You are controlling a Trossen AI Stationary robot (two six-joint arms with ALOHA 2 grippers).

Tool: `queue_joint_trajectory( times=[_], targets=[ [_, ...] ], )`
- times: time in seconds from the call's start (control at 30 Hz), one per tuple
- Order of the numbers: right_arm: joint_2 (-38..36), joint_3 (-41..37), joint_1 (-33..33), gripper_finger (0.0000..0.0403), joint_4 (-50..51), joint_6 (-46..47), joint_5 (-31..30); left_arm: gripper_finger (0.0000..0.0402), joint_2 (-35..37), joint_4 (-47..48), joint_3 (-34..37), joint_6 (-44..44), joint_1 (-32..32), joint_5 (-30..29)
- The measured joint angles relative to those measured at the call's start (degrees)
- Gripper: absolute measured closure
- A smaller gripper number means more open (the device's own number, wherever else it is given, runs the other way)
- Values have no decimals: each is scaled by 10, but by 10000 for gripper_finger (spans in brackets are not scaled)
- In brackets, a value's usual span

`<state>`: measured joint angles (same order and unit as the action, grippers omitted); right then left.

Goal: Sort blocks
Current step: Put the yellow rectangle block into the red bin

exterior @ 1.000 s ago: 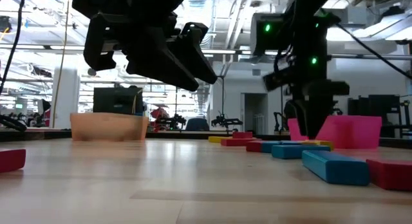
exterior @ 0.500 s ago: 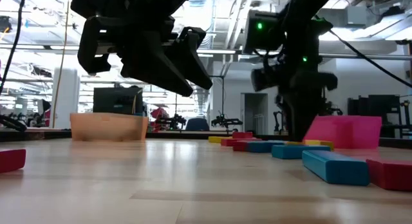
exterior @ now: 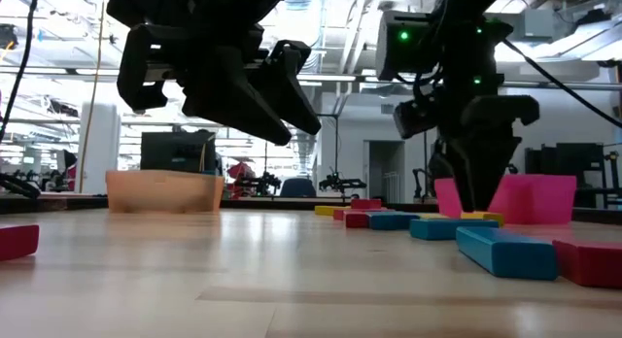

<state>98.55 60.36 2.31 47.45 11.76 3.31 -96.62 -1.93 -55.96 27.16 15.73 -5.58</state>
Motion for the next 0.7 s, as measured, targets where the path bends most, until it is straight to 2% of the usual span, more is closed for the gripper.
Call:
queue_joint_trajectory(
  times=[0.4,0.7],
  targets=[
    [-4,0,16,186,-119,7,-3,205,0,-1,0,0,0,0],
    [11,1,36,186,-144,6,-25,205,0,-6,0,2,0,0]
  ],
)
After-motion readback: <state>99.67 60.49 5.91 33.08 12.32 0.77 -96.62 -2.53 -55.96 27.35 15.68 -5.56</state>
